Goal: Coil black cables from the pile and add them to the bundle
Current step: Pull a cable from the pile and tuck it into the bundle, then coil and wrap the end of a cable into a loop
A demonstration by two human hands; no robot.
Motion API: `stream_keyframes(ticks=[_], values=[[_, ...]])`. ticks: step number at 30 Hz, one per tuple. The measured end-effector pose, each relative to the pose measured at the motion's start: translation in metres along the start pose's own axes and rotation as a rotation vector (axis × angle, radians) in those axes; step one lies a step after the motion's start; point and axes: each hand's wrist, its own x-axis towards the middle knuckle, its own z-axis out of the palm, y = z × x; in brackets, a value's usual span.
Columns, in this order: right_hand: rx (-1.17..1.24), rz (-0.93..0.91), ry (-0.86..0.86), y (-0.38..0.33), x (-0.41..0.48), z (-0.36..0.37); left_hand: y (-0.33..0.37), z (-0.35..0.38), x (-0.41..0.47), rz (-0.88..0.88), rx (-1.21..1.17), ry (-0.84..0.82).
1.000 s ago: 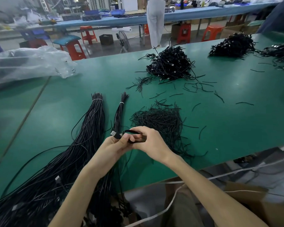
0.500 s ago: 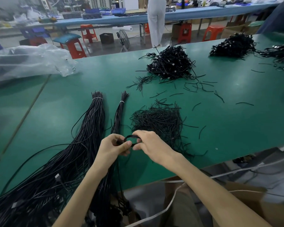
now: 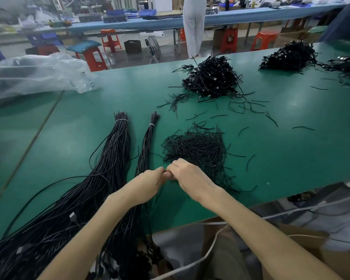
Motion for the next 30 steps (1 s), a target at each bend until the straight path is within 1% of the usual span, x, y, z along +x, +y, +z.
stream_keyframes(ticks=[2, 3, 5, 7, 8, 9, 11, 13, 14, 17, 21, 24, 30], values=[[-0.024, 0.021, 0.055, 0.004, 0.004, -0.001, -0.004, 0.006, 0.004, -0.009, 0.033, 0.108], [-0.096, 0.028, 0.090, 0.007, 0.006, -0.001, -0.005, 0.009, 0.008, -0.013, -0.003, 0.166], [-0.237, 0.095, 0.210, 0.016, 0.008, -0.004, -0.006, 0.013, 0.017, -0.058, -0.187, 0.288], [-0.248, 0.223, 0.351, 0.027, 0.011, -0.006, -0.009, 0.015, 0.026, -0.167, -0.460, 0.381], [-0.216, 0.293, 0.376, 0.035, 0.012, -0.005, -0.010, 0.017, 0.028, -0.221, -0.610, 0.403], [-0.192, 0.370, 0.363, 0.043, 0.012, -0.003, -0.010, 0.020, 0.029, -0.260, -0.734, 0.414], [-0.143, 0.506, 0.268, 0.057, 0.011, 0.007, -0.010, 0.025, 0.027, -0.291, -0.854, 0.441], [-0.103, 0.588, 0.196, 0.068, 0.008, 0.018, -0.011, 0.029, 0.025, -0.271, -0.890, 0.474], [-0.070, 0.609, 0.189, 0.072, 0.007, 0.023, -0.011, 0.031, 0.024, -0.261, -0.907, 0.492], [0.075, 0.673, 0.259, 0.077, 0.004, 0.034, -0.012, 0.037, 0.025, -0.230, -0.879, 0.538], [0.085, 0.642, 0.345, 0.077, 0.001, 0.044, -0.014, 0.046, 0.030, -0.219, -0.763, 0.557], [0.132, 0.634, 0.353, 0.079, 0.002, 0.045, -0.019, 0.048, 0.033, -0.239, -0.782, 0.575], [0.252, 0.679, 0.374, 0.081, 0.002, 0.043, -0.019, 0.050, 0.035, -0.239, -0.763, 0.573]])
